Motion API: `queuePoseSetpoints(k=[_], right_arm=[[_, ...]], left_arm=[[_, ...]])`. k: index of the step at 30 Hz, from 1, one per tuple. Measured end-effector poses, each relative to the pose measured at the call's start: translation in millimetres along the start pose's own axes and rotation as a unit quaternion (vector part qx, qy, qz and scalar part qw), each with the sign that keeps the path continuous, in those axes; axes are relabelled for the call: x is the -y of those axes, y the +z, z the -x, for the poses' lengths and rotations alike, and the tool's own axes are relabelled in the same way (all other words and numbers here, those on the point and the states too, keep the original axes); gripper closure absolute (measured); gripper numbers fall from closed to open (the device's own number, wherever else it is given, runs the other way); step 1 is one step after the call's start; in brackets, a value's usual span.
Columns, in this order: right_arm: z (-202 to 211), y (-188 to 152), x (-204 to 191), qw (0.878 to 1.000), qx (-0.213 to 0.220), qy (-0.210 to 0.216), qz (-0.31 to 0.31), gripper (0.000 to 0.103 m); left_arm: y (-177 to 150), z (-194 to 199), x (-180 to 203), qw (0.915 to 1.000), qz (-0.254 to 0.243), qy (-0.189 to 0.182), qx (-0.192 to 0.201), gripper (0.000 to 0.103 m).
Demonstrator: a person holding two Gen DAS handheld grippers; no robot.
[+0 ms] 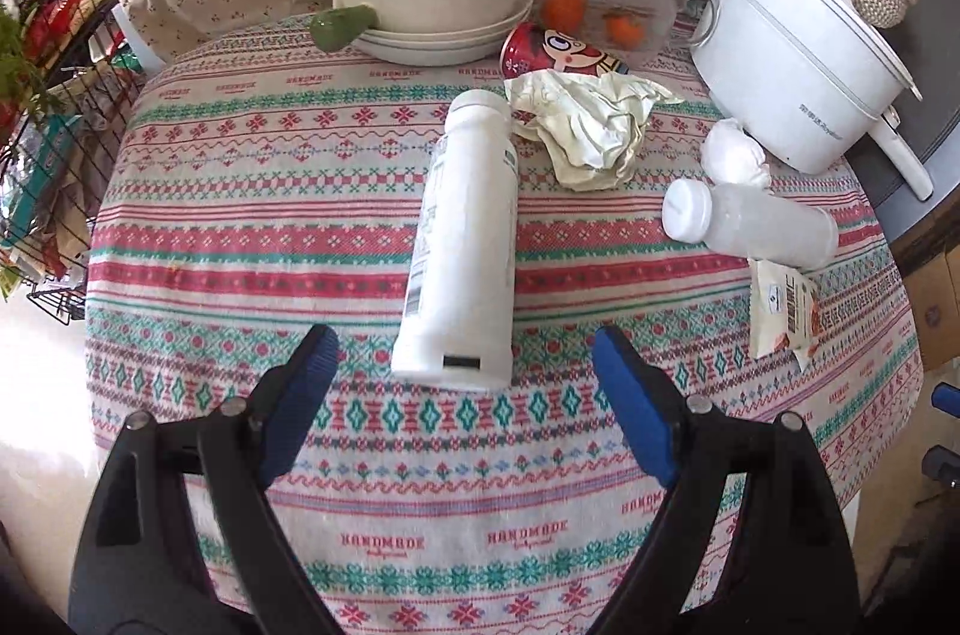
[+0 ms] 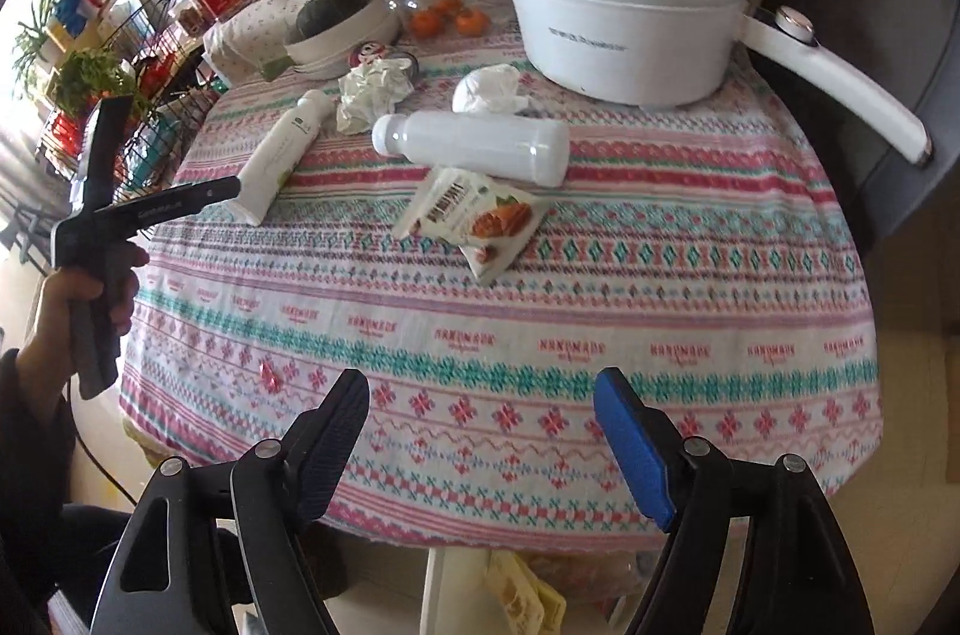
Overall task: Collect trash
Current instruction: 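Grasp the tall white bottle with the left gripper while the right grasps the small white bottle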
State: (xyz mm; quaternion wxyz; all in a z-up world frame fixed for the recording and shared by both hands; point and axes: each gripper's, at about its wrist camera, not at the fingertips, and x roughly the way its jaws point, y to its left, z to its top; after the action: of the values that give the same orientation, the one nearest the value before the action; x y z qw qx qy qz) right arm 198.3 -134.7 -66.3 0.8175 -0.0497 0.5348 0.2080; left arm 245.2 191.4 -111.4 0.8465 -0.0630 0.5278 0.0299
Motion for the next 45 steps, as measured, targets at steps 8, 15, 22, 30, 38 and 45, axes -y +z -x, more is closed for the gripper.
queuePoseSetpoints(k=[8, 15, 22, 30, 38, 45], right_arm=[[-31, 57, -34, 0.994, 0.026, -0.05, 0.093, 0.024], [-75, 96, -50, 0.984, 0.03, -0.078, 0.159, 0.024], [-136, 122, -73, 0.965, -0.015, -0.111, 0.236, 0.028], [-173, 135, -98, 0.934, -0.042, -0.154, 0.319, 0.034], [-210, 144, -106, 0.909, -0.065, -0.199, 0.361, 0.04], [-183, 153, -105, 0.916, -0.023, -0.21, 0.341, 0.048]], left_arm=[[26, -31, -11, 0.9994, 0.029, -0.013, -0.014, 0.029], [13, -48, -24, 0.9948, 0.079, -0.063, -0.011, 0.049], [6, -40, -8, 0.9966, 0.002, -0.02, -0.08, 0.05], [-19, -53, -5, 0.9918, -0.024, -0.022, -0.124, 0.05], [-17, -55, 1, 0.9951, -0.021, -0.011, -0.096, 0.052], [2, -32, 4, 0.9979, -0.015, -0.007, -0.063, 0.052]])
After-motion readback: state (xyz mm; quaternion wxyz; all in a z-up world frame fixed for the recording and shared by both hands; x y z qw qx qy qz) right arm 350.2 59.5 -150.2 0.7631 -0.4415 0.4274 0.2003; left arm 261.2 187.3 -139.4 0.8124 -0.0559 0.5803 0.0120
